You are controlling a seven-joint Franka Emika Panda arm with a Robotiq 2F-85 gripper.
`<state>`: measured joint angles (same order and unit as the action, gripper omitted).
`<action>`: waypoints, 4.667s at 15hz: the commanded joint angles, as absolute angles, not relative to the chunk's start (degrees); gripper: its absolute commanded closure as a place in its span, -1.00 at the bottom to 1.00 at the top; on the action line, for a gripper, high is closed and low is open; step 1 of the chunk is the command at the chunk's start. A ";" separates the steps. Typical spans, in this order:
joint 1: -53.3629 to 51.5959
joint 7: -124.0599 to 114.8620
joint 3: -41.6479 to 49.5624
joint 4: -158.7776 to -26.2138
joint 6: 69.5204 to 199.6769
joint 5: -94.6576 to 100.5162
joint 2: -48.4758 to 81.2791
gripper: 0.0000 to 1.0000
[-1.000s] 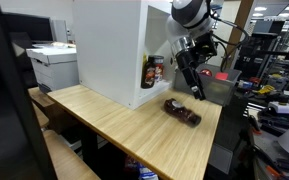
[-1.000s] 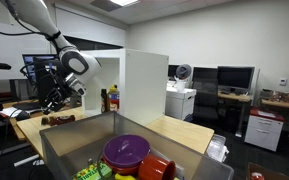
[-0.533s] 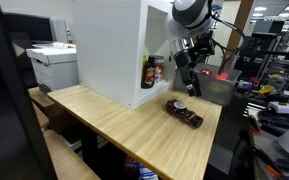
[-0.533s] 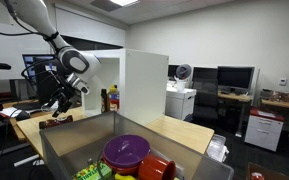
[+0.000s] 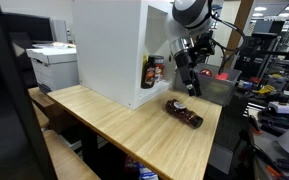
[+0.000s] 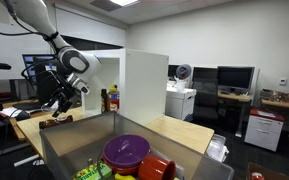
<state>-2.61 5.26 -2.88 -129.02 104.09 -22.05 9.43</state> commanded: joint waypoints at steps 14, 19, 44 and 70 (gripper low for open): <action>-5.90 0.97 -6.03 -129.58 107.45 -22.80 12.36 -1.00; -6.39 -1.15 -6.75 -132.00 108.34 -25.23 13.68 -1.00; -6.66 -7.46 -6.36 -133.43 117.52 -24.90 18.40 -0.37; -2.87 -4.05 -4.18 -131.47 95.17 -27.20 9.10 0.63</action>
<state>-4.11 -5.75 -4.90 -132.07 100.21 -26.23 10.82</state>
